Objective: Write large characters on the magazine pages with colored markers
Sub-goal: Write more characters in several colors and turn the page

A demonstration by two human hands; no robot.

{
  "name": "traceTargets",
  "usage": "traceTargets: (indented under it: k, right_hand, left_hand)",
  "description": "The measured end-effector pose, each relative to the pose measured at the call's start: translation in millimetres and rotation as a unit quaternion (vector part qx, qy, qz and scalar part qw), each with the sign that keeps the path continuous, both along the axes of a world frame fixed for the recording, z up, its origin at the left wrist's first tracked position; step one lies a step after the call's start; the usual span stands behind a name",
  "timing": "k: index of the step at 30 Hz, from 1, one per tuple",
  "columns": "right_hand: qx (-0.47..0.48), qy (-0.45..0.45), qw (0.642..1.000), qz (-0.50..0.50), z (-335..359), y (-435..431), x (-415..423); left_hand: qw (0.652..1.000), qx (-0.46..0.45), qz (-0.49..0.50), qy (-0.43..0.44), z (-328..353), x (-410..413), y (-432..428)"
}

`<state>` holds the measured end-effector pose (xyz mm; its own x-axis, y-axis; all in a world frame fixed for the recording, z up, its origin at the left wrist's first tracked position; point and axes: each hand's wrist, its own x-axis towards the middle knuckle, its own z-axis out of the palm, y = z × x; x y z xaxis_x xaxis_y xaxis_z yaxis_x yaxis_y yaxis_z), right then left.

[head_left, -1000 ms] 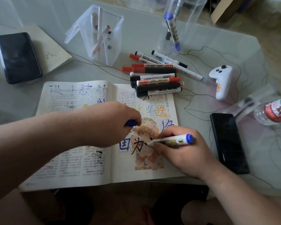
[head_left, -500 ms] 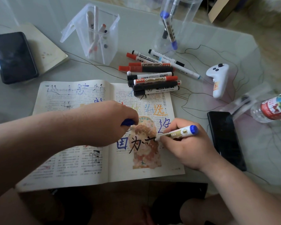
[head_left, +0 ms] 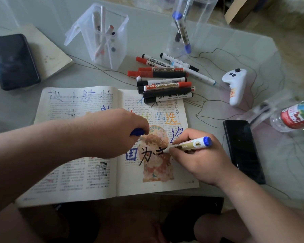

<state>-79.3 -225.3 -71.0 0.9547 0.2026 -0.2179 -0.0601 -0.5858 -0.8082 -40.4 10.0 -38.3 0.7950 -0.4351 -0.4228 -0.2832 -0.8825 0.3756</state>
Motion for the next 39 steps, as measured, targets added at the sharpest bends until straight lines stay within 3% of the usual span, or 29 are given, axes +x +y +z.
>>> traceTargets:
  k: [9, 24, 29, 31, 36, 39]
  right_hand:
    - [-0.006, 0.001, 0.999, 0.037, 0.5, 3.4, -3.8]
    - [-0.017, 0.000, 1.000, 0.015, 2.0, 2.4, -3.0]
    - [-0.031, 0.040, 0.996, 0.076, 1.3, 1.5, -1.5]
    - [0.003, 0.052, 0.996, 0.073, 2.7, 0.3, 0.5]
    - [0.221, 0.088, 0.971, -0.042, 5.7, -7.0, 10.1]
    - [0.270, 0.080, 0.957, -0.074, 7.4, -6.4, 13.0]
  left_hand:
    - [1.000, 0.002, 0.000, 0.005, -1.0, 1.0, 0.7]
    - [1.000, 0.003, -0.001, 0.014, 1.1, -0.7, 0.0]
    - [1.000, 0.008, -0.008, 0.014, 0.9, -1.1, -0.3]
    - [1.000, 0.012, -0.015, 0.014, -1.0, -1.0, -0.7]
    - [1.000, 0.003, 0.004, 0.028, -0.5, -2.2, -4.5]
    - [0.997, -0.042, 0.046, 0.037, 2.1, -0.5, -6.3]
